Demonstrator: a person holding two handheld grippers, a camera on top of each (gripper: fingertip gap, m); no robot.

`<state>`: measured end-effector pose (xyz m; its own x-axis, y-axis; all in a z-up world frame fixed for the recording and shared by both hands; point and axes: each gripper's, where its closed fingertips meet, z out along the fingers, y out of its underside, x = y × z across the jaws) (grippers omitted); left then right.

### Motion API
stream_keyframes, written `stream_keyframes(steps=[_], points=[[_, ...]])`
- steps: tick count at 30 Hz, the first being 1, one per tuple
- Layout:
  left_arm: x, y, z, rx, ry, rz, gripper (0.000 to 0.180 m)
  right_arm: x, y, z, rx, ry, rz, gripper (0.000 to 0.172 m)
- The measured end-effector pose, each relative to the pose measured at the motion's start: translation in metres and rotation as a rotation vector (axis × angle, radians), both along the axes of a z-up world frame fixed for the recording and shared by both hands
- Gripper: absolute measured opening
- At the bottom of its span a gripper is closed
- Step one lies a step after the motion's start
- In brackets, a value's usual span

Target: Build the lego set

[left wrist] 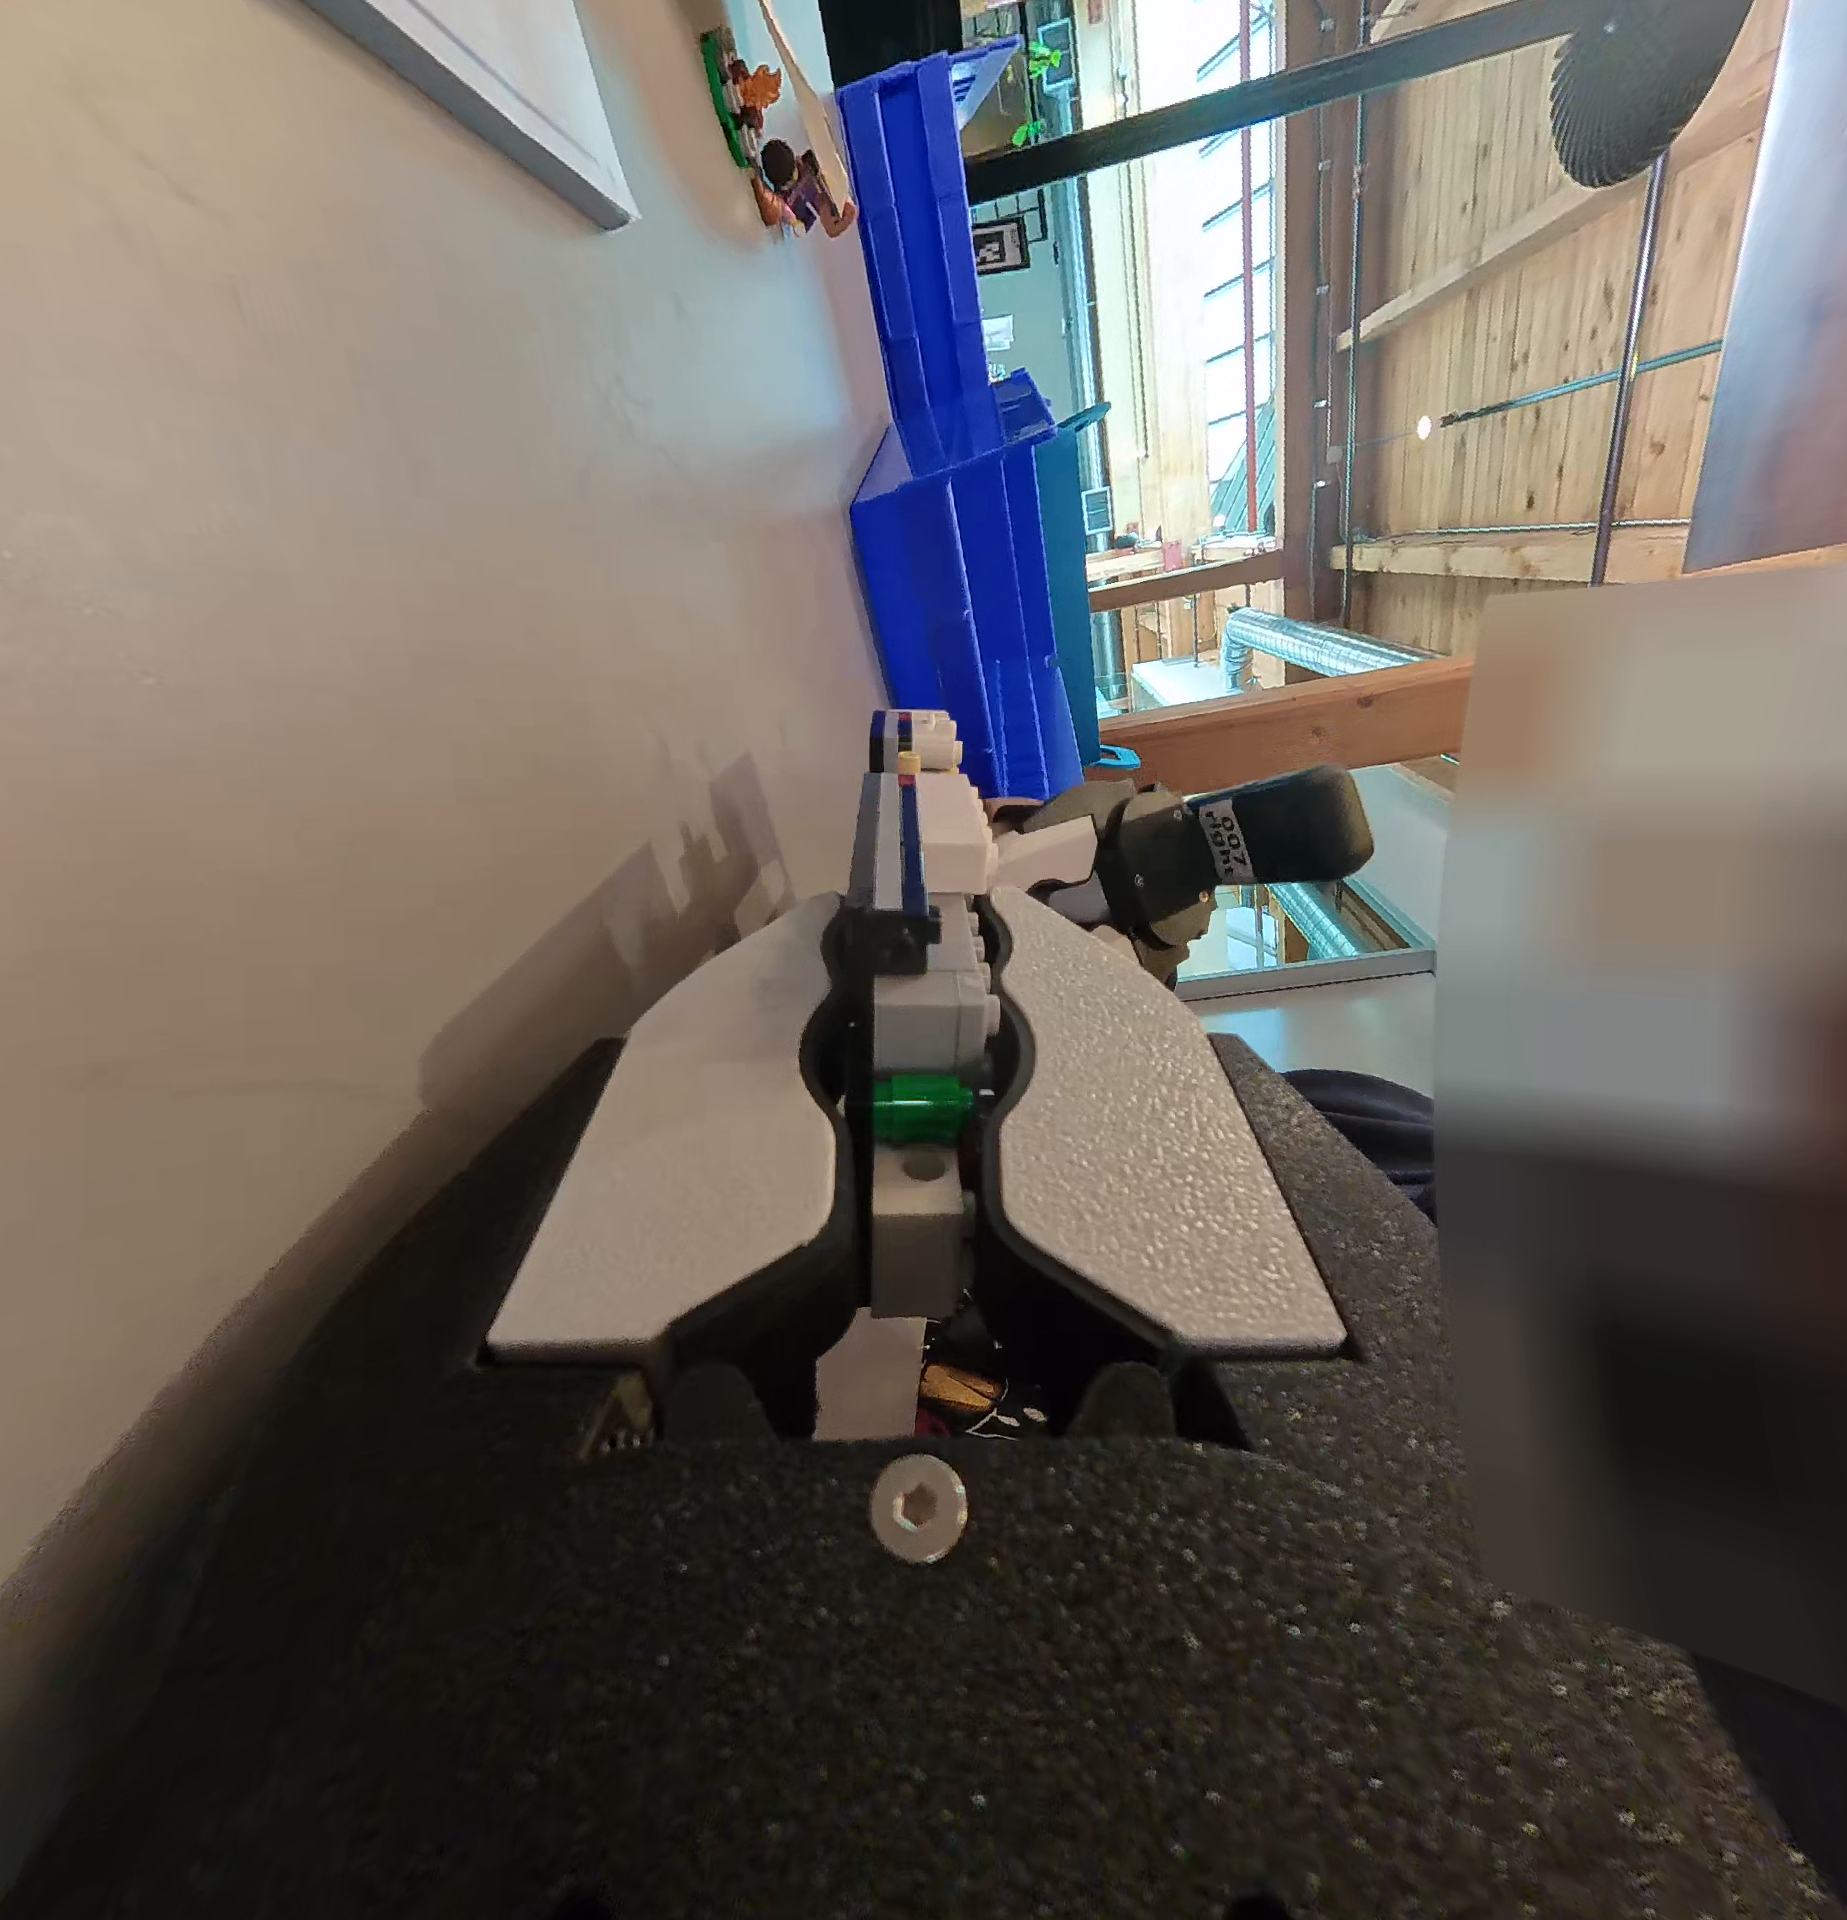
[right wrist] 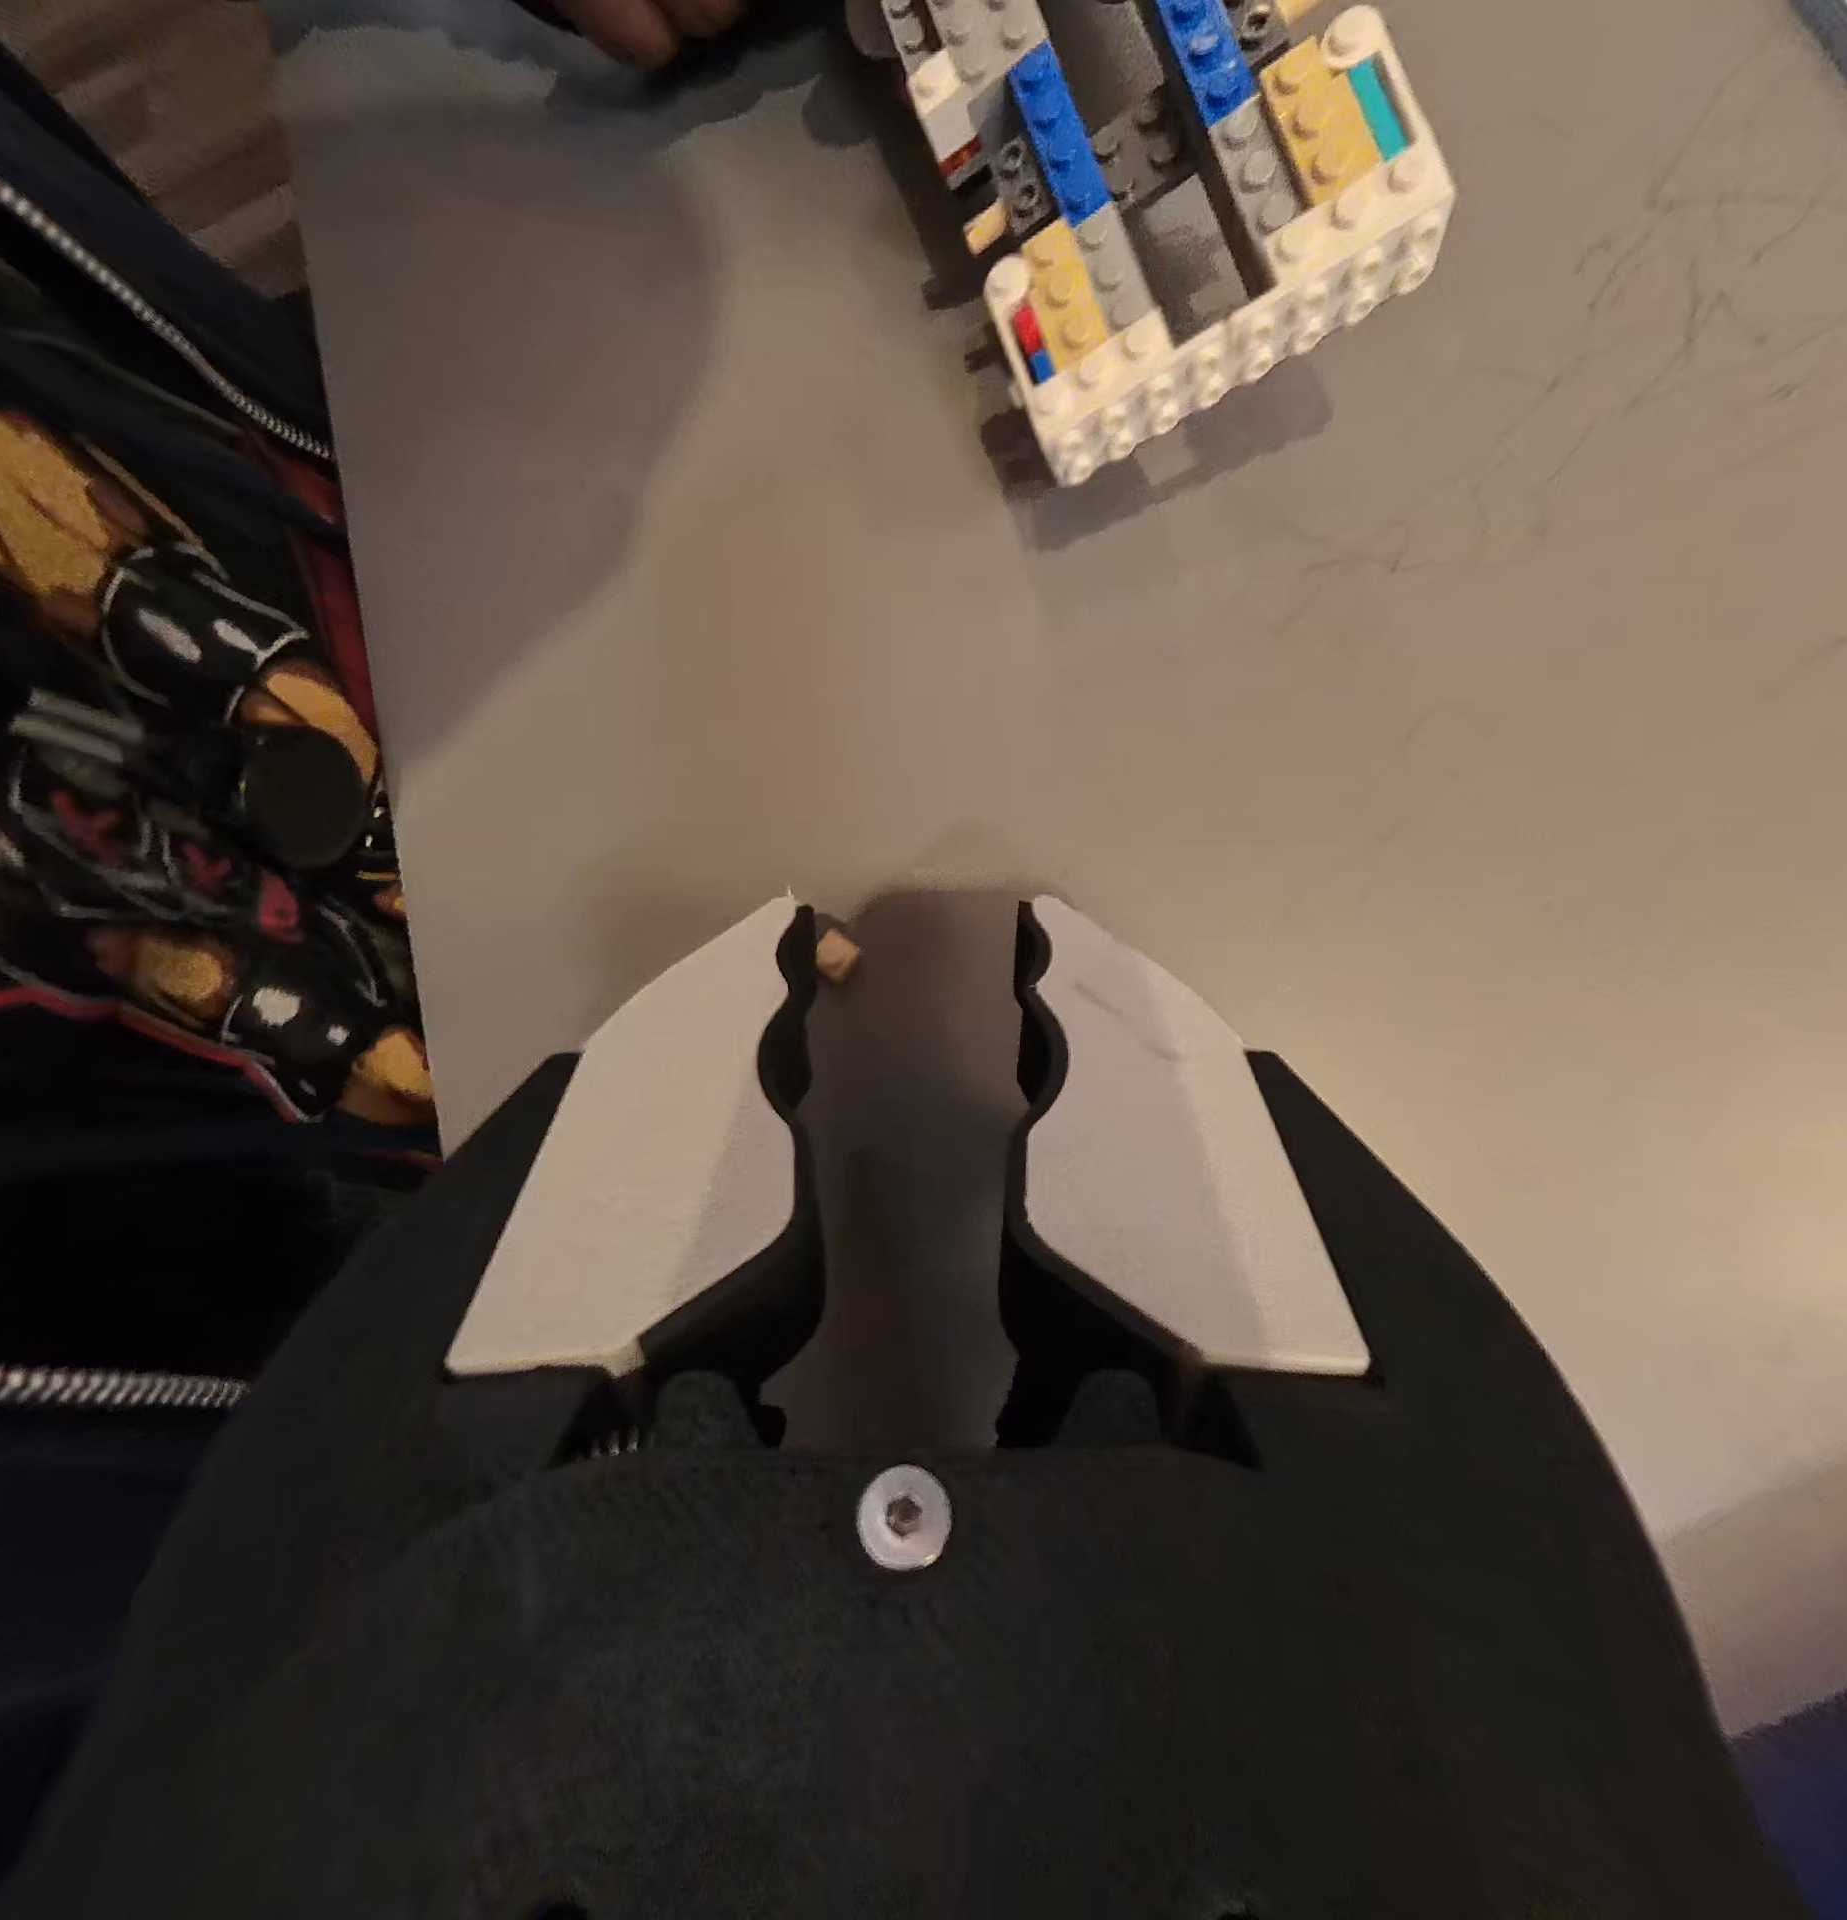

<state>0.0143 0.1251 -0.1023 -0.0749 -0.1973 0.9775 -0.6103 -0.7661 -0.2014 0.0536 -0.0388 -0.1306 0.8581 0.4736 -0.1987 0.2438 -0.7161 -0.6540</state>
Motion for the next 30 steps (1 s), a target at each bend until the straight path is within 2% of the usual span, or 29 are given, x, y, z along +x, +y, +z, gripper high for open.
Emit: stream_keyframes(steps=[5, 10, 15, 18, 25, 30], points=[[0.001, 0.002, 0.003, -0.028, -0.017, 0.006, 0.020, -0.012, -0.016, -0.001, 0.069, -0.069, 0.067, 0.035], [0.006, -0.008, -0.002, -0.003, 0.015, -0.026, 0.020, -0.012, -0.017, -0.022, -0.006, -0.171, 0.106, 0.031], [0.009, -0.013, 0.000, -0.050, 0.010, -0.007, 0.021, -0.020, -0.011, -0.022, -0.007, -0.114, 0.083, 0.022], [0.010, -0.010, 0.001, -0.054, 0.006, 0.009, 0.020, -0.019, -0.007, -0.023, -0.002, -0.120, 0.078, 0.008], [0.013, -0.006, 0.003, -0.072, -0.003, 0.024, 0.020, -0.015, 0.010, -0.023, 0.011, -0.105, 0.040, 0.006], [0.025, -0.012, 0.007, -0.073, -0.024, -0.015, 0.020, -0.011, 0.026, -0.022, 0.040, -0.112, 0.021, 0.004]])
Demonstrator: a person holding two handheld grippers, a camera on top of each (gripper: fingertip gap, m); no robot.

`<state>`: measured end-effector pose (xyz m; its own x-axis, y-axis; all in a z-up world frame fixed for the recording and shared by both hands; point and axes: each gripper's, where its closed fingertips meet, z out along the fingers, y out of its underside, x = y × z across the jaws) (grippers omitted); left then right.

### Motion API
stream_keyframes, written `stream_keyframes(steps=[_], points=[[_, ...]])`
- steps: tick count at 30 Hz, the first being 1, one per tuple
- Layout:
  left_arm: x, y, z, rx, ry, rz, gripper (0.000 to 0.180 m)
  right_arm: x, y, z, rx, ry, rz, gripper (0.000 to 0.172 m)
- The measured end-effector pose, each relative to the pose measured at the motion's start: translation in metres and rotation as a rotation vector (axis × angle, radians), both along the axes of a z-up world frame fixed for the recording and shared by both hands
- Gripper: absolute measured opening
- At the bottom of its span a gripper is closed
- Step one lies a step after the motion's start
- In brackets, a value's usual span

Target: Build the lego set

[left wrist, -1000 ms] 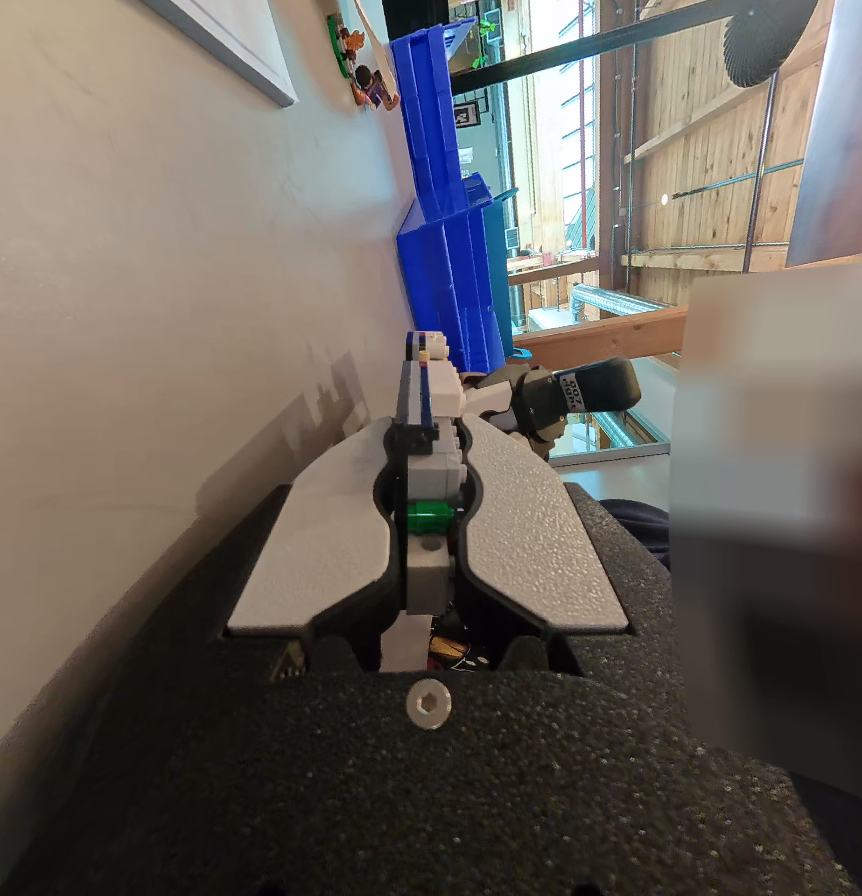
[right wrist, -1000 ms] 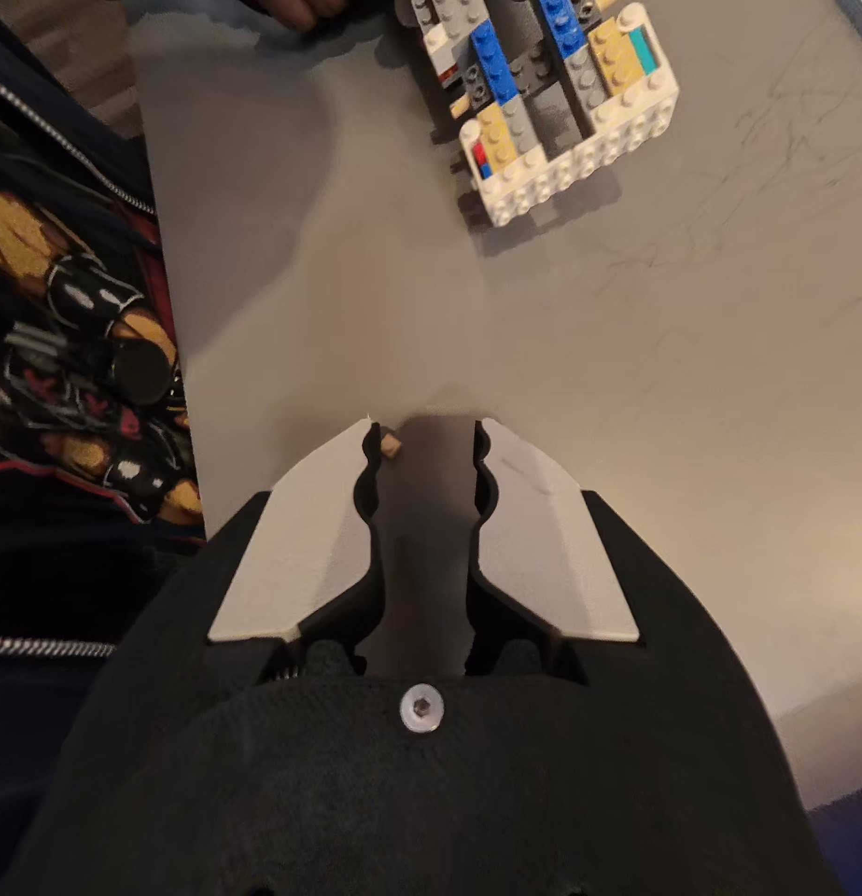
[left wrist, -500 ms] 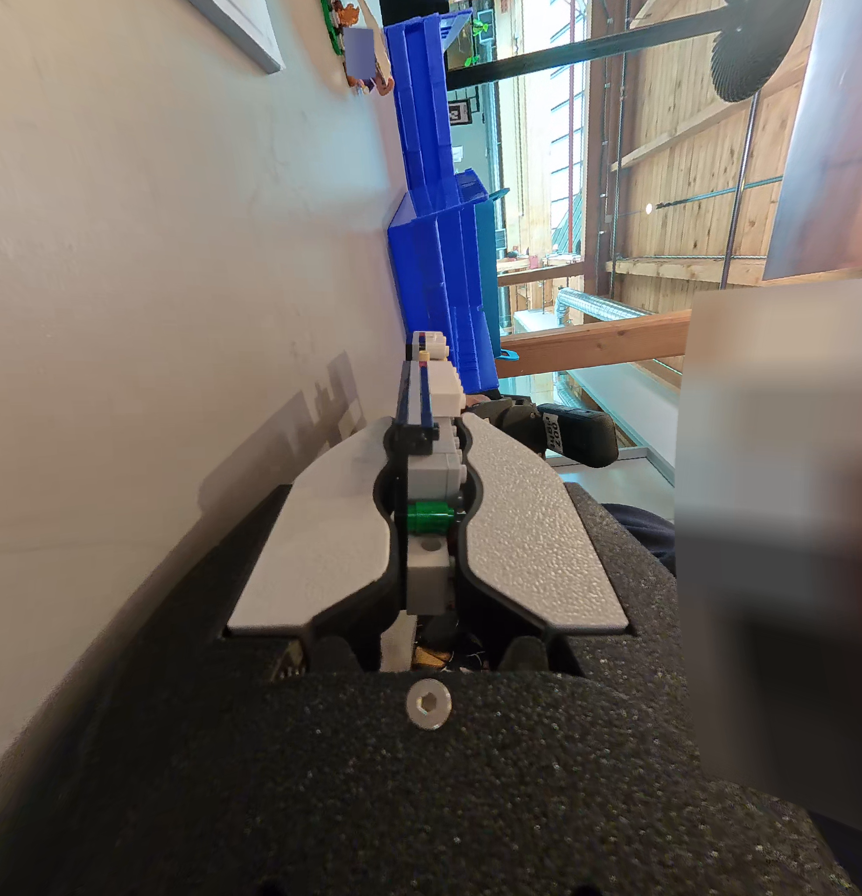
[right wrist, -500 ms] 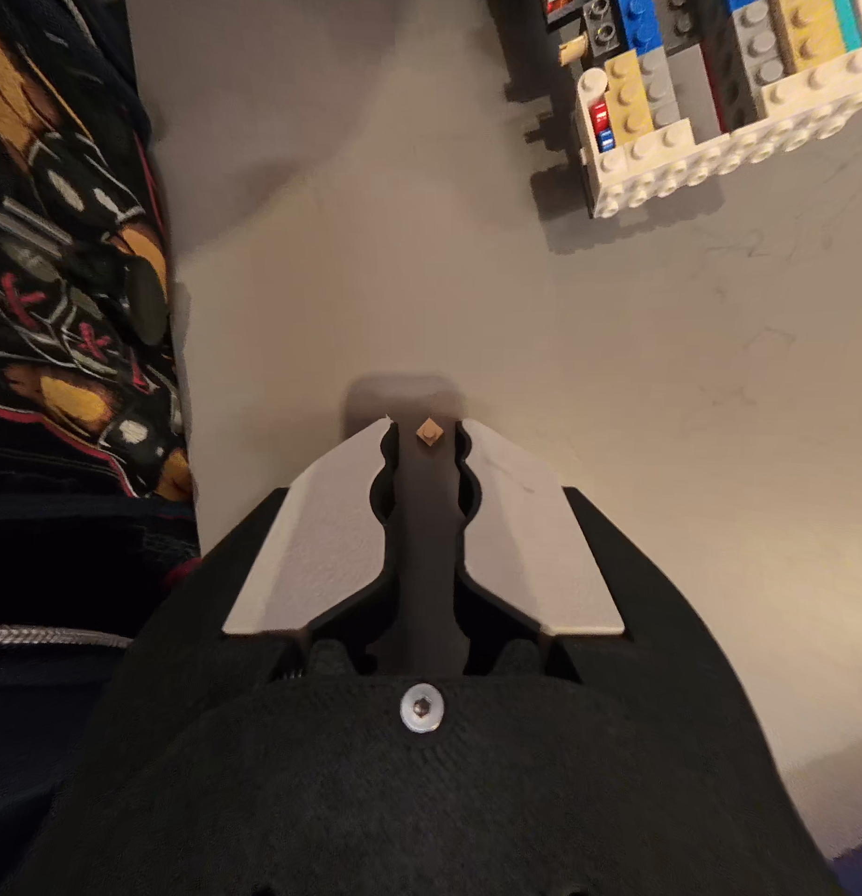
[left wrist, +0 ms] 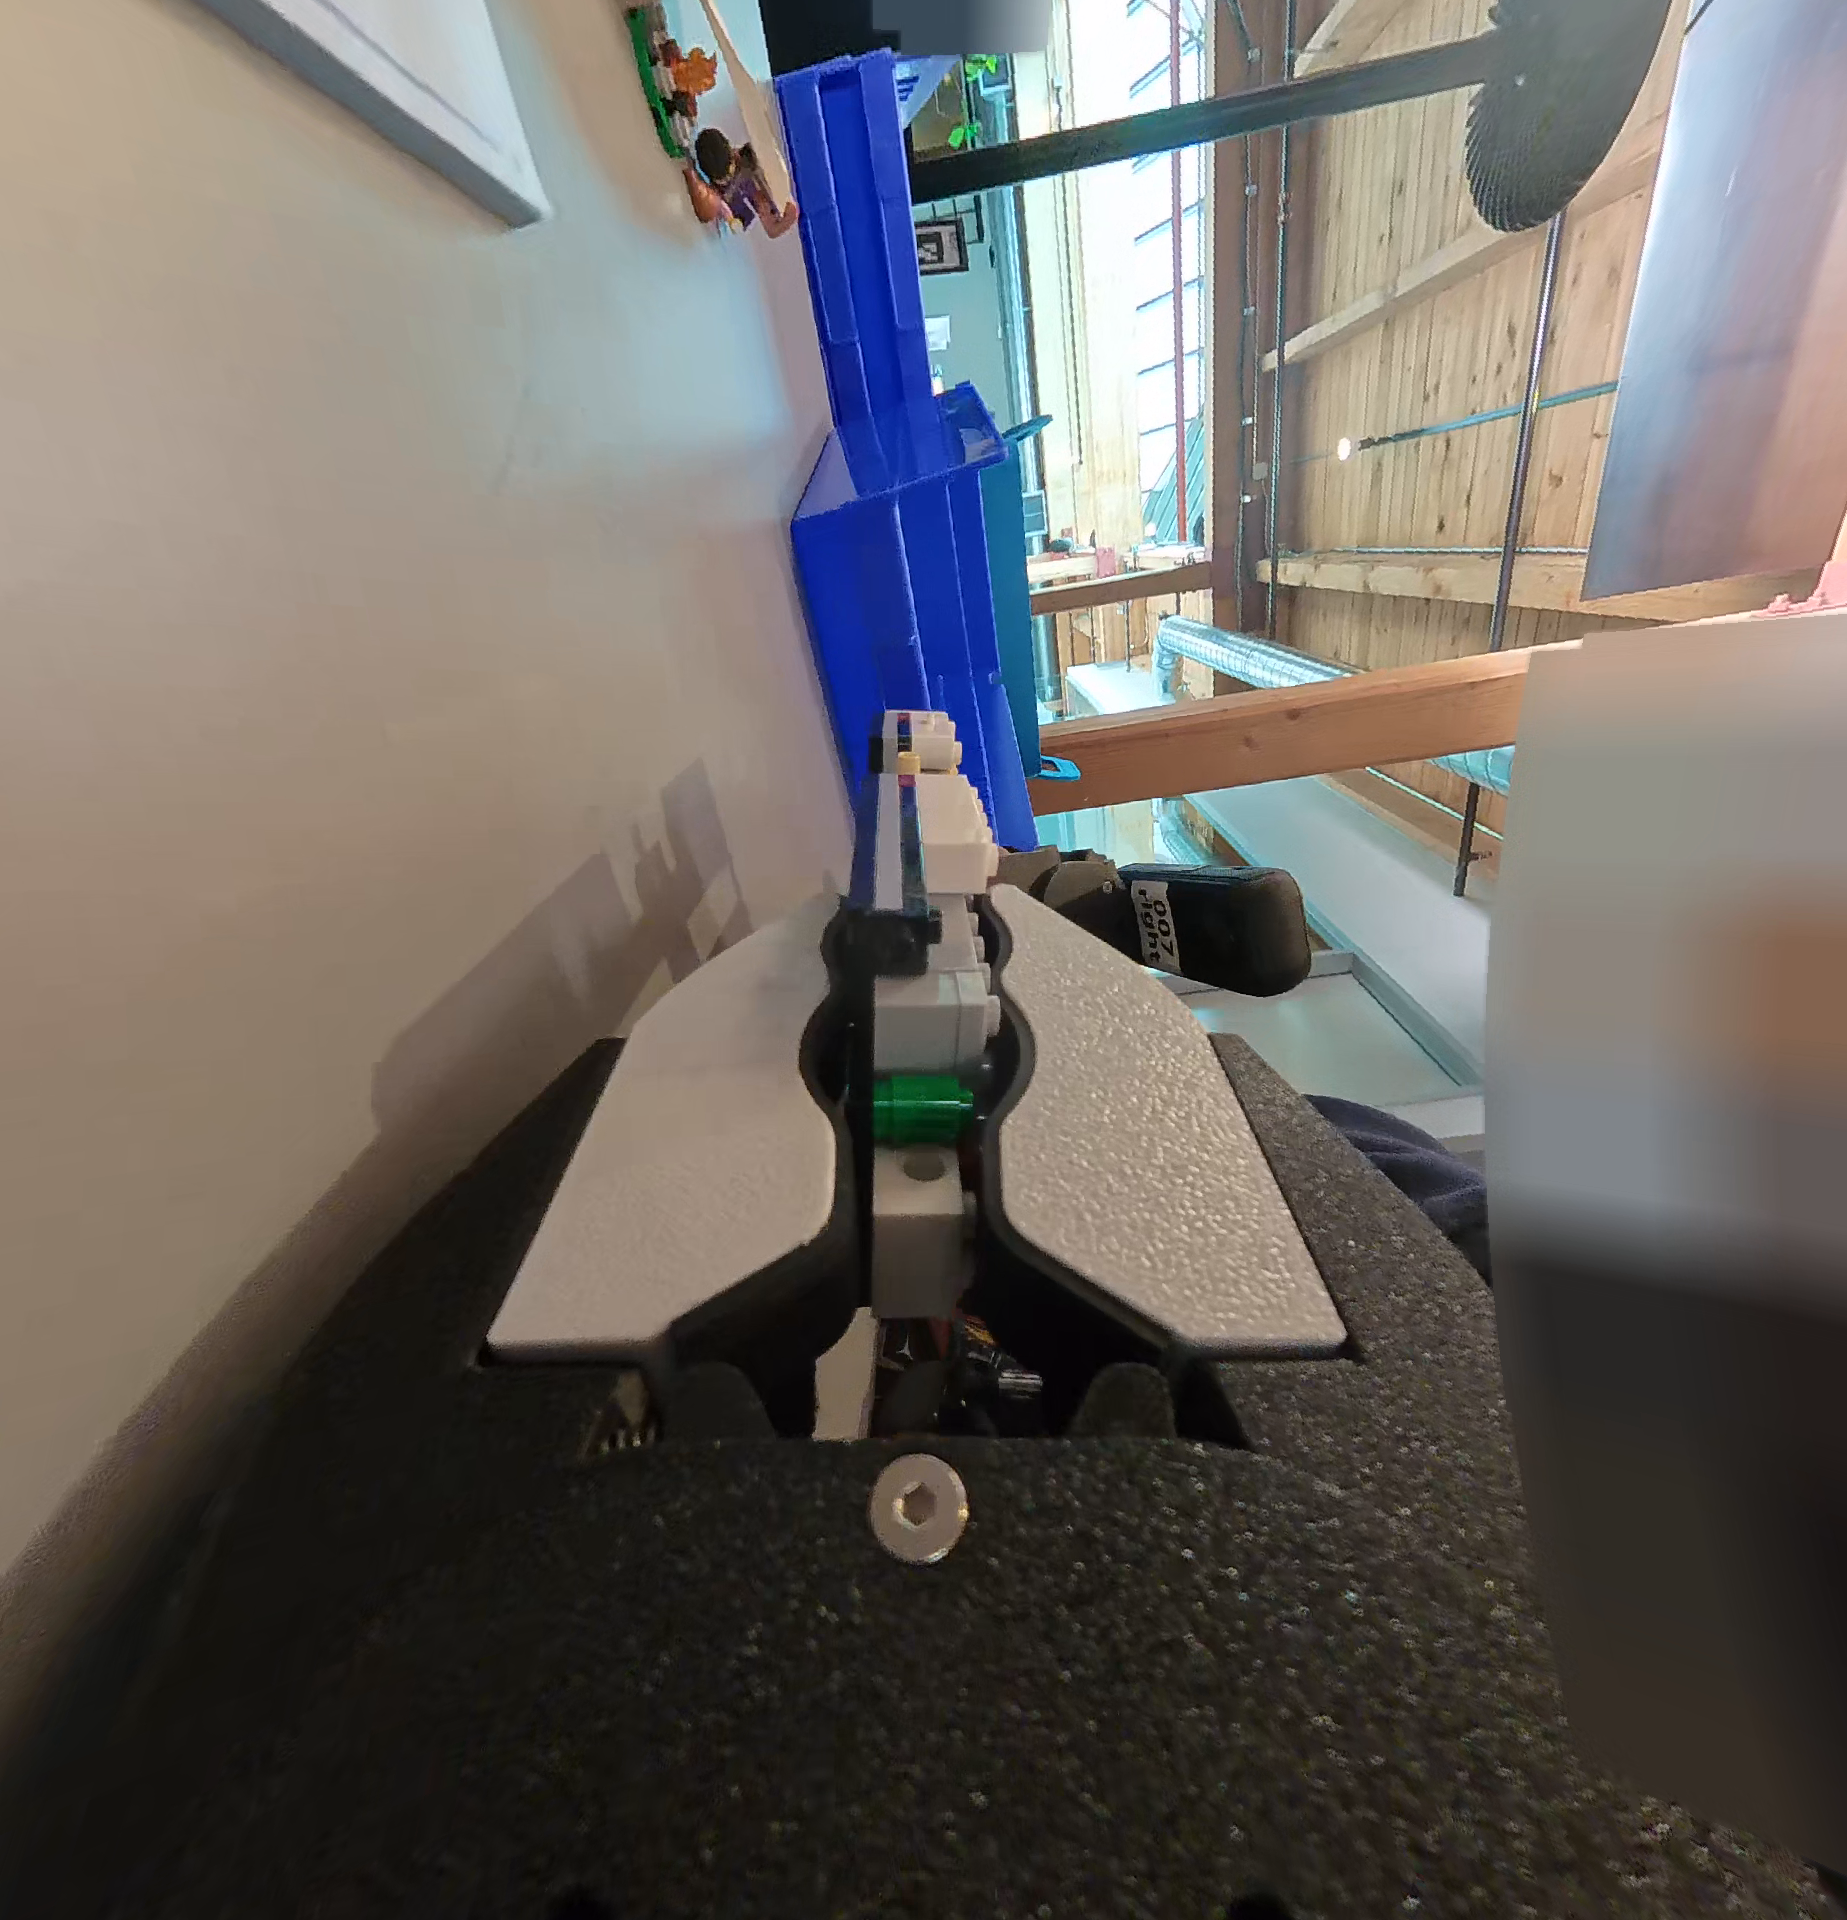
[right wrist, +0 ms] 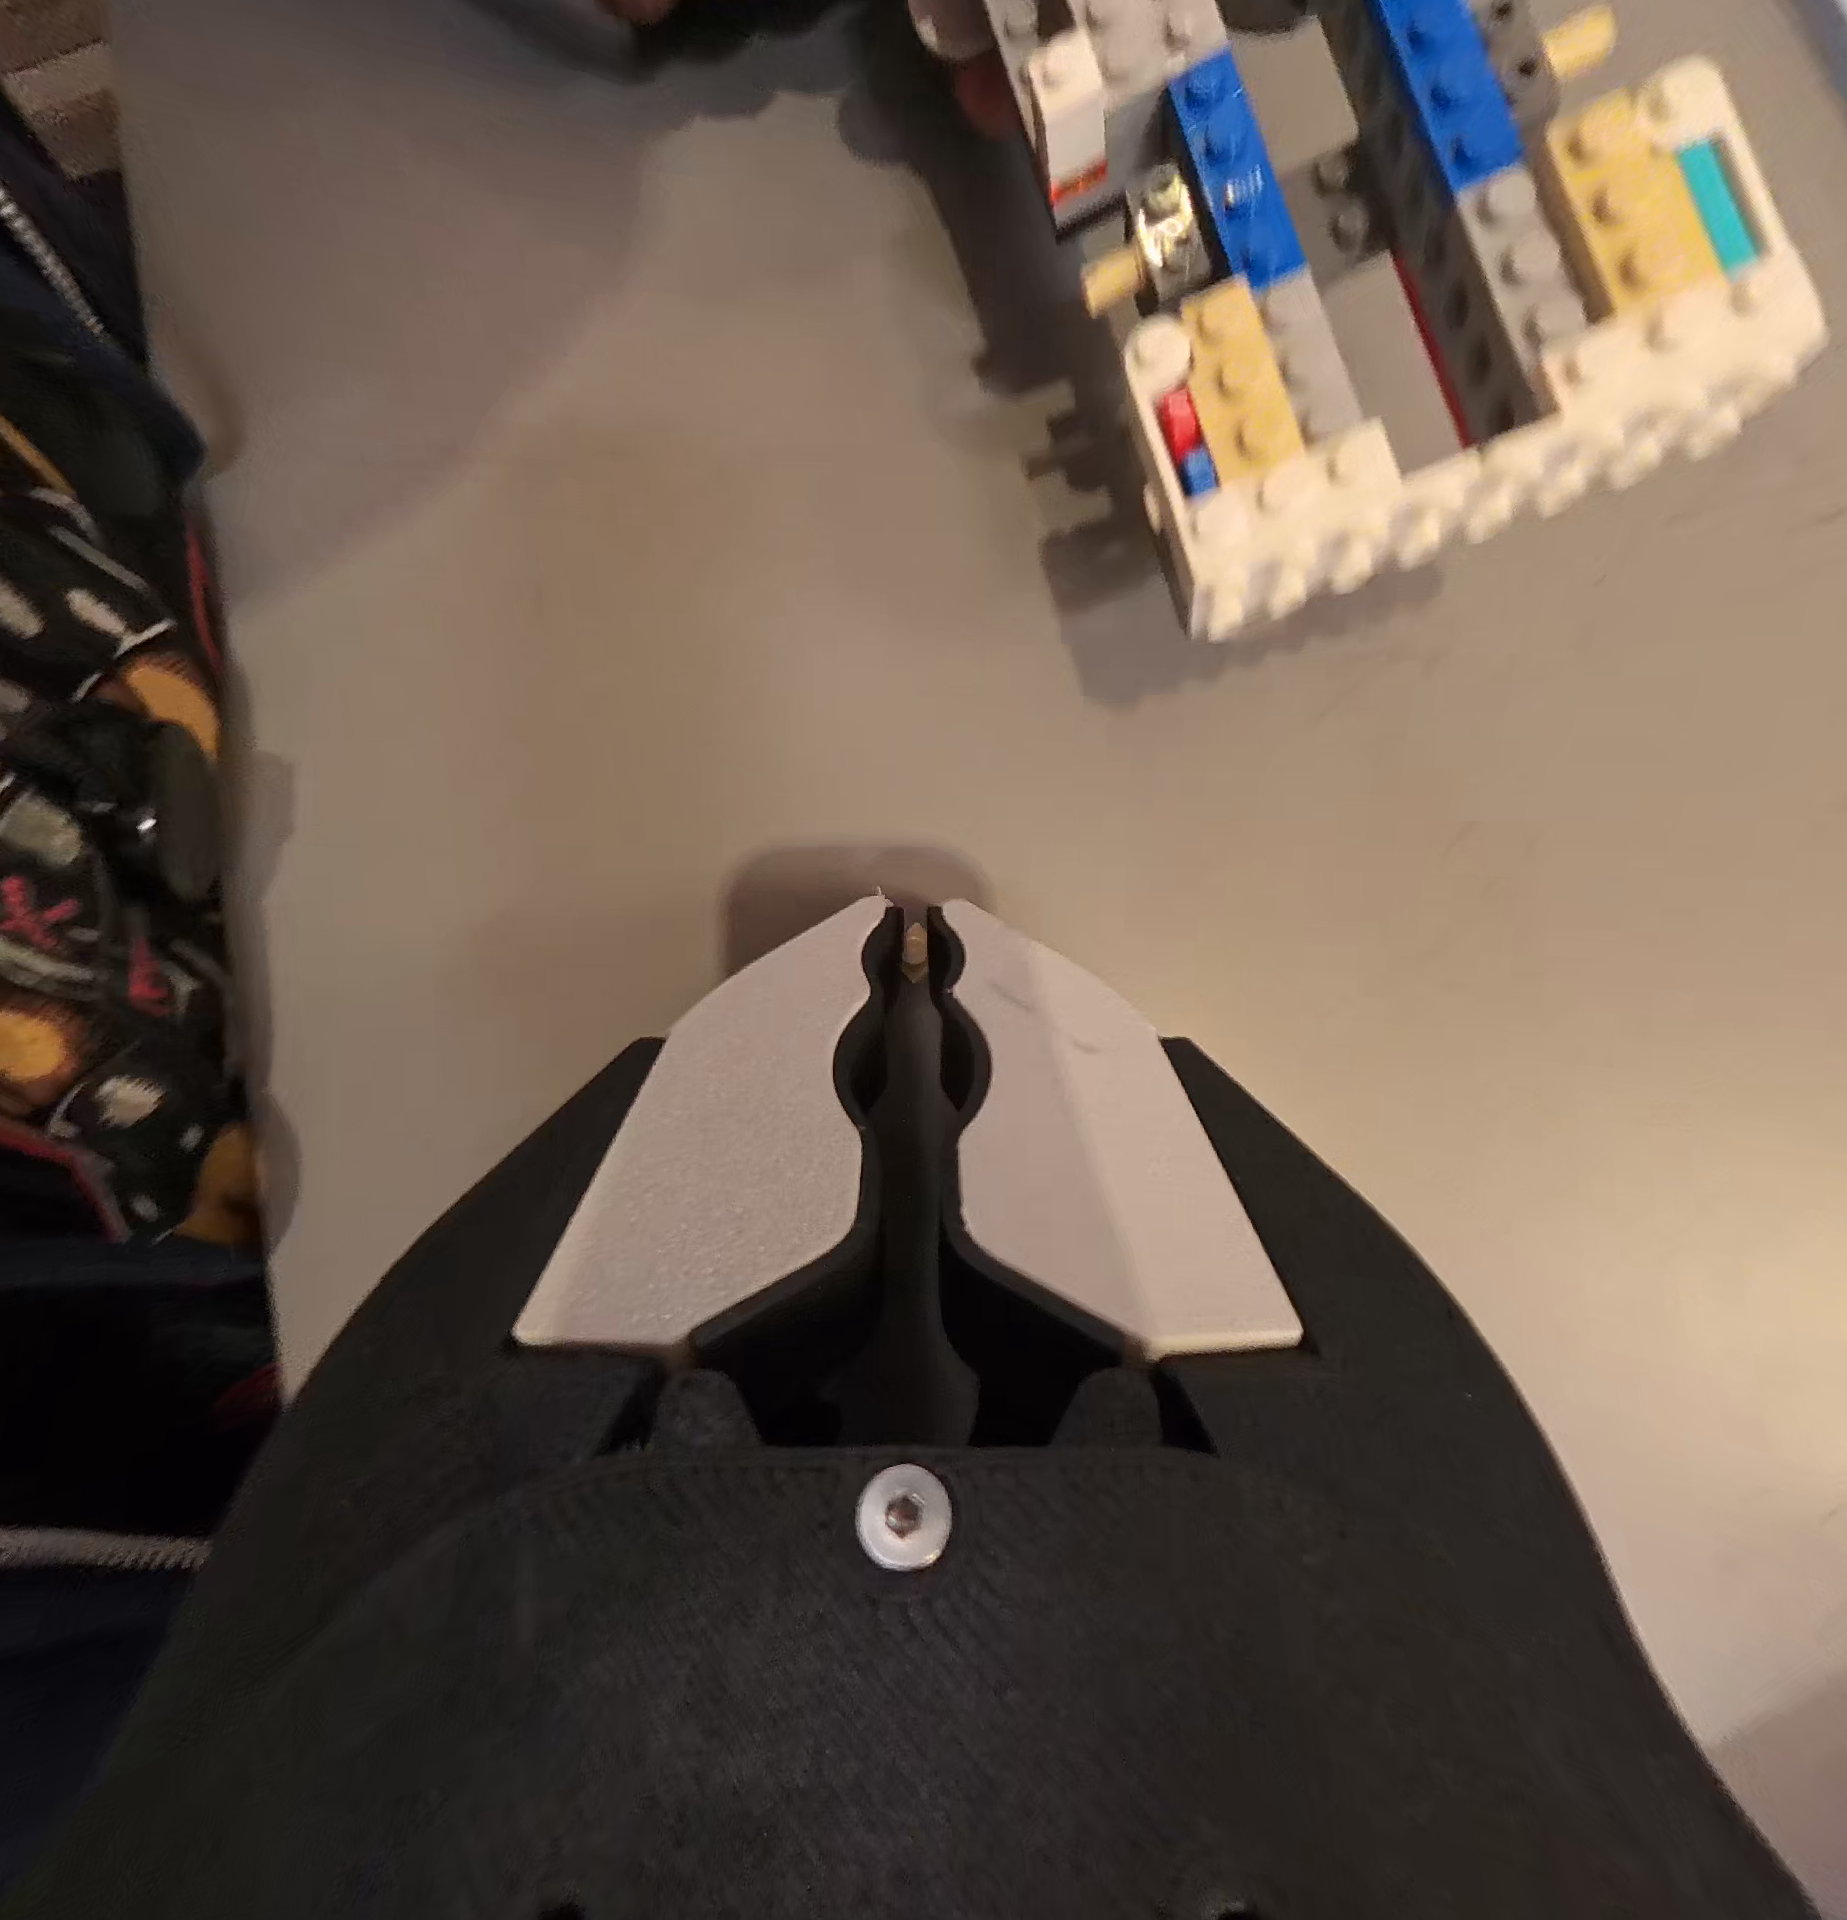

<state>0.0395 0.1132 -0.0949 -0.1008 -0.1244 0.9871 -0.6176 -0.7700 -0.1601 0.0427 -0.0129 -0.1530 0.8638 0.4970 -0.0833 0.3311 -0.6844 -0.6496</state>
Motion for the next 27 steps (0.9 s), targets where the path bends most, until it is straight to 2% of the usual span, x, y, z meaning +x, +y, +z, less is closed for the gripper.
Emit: stream_keyframes(steps=[8, 16, 20, 27], points=[[0.033, -0.001, 0.015, 0.009, -0.093, -0.038, 0.020, 0.009, 0.029, 0.000, 0.046, -0.026, -0.022, 0.002], [0.031, 0.011, 0.015, -0.062, -0.118, 0.020, 0.021, 0.016, 0.052, 0.004, 0.097, -0.028, -0.103, 0.005], [0.029, 0.017, 0.012, -0.085, -0.099, 0.055, 0.021, 0.021, 0.051, 0.007, 0.099, 0.010, -0.137, 0.013], [0.029, 0.018, 0.008, -0.067, -0.071, 0.074, 0.021, 0.027, 0.047, 0.006, 0.098, -0.015, -0.165, 0.017]])
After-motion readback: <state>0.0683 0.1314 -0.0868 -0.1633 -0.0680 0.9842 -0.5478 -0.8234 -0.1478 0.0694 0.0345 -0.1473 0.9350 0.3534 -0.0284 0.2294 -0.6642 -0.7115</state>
